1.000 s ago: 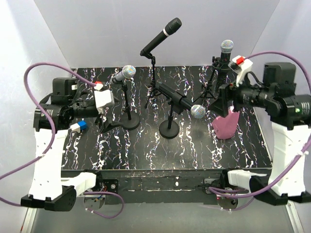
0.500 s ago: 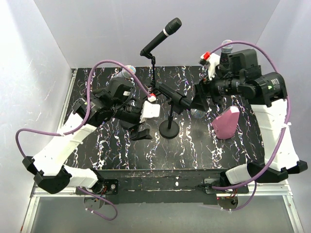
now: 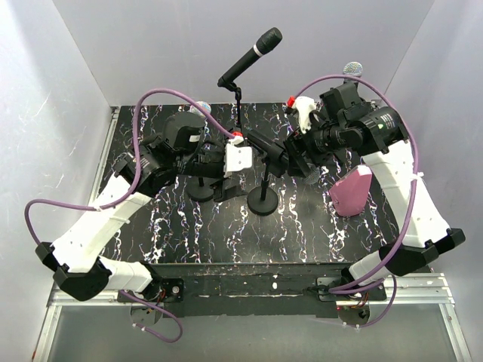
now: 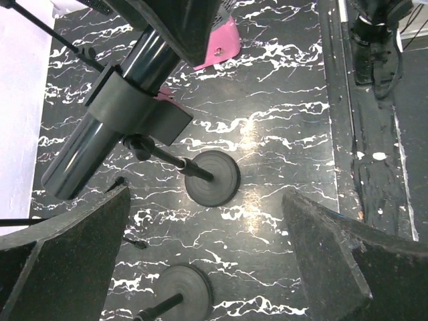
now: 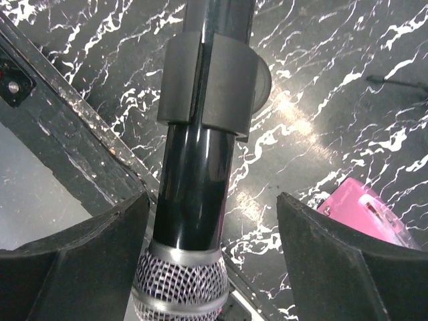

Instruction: Remove the microphone from the stand

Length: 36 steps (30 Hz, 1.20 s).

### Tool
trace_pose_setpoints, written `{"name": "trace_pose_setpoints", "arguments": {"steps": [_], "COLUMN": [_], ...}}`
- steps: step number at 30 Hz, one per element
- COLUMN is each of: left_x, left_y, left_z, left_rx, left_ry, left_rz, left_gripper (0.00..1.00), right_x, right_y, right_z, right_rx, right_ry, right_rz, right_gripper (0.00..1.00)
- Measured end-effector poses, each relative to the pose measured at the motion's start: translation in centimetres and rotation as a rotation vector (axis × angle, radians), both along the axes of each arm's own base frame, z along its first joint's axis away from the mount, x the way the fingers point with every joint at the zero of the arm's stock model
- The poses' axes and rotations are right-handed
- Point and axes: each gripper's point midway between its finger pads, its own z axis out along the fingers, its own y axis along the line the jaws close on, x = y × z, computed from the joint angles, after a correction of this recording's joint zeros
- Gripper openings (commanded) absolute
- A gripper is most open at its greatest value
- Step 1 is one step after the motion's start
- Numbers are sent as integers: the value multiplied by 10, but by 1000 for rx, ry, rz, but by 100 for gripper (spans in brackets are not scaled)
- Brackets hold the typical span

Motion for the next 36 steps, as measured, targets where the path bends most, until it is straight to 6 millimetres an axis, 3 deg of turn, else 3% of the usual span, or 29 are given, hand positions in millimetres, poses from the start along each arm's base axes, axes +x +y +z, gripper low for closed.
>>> {"name": "trace_pose_setpoints", "arguments": {"steps": [8, 11, 20, 26, 30, 36], "left_x": [14, 17, 28, 42, 53, 70], "left_y": [-11, -15, -31, -44, -38, -31], "left_z": [-8, -3, 15, -9, -31, -39], "left_rx": [-41, -67, -148, -113, -51, -36], "left_ry": [6, -5, -46, -35, -51, -156], "left_rz": [44, 47, 43, 34, 84, 140], "left_gripper": [98, 98, 96, 92, 87, 72], "right_x": [-2, -2, -4, -6, -5, -5], "right_y": [-2, -2, -2, -4, -4, -4], "right_z": [-15, -15, -10, -5, -5, -5], "right_rx": [-40, -50, -71, -80, -89, -91], "right_ry": [11, -16, -77, -104, -119, -129], "right_rz": [59, 105, 224, 258, 282, 298], "right_gripper": [36, 28, 23, 21, 19, 18]}}
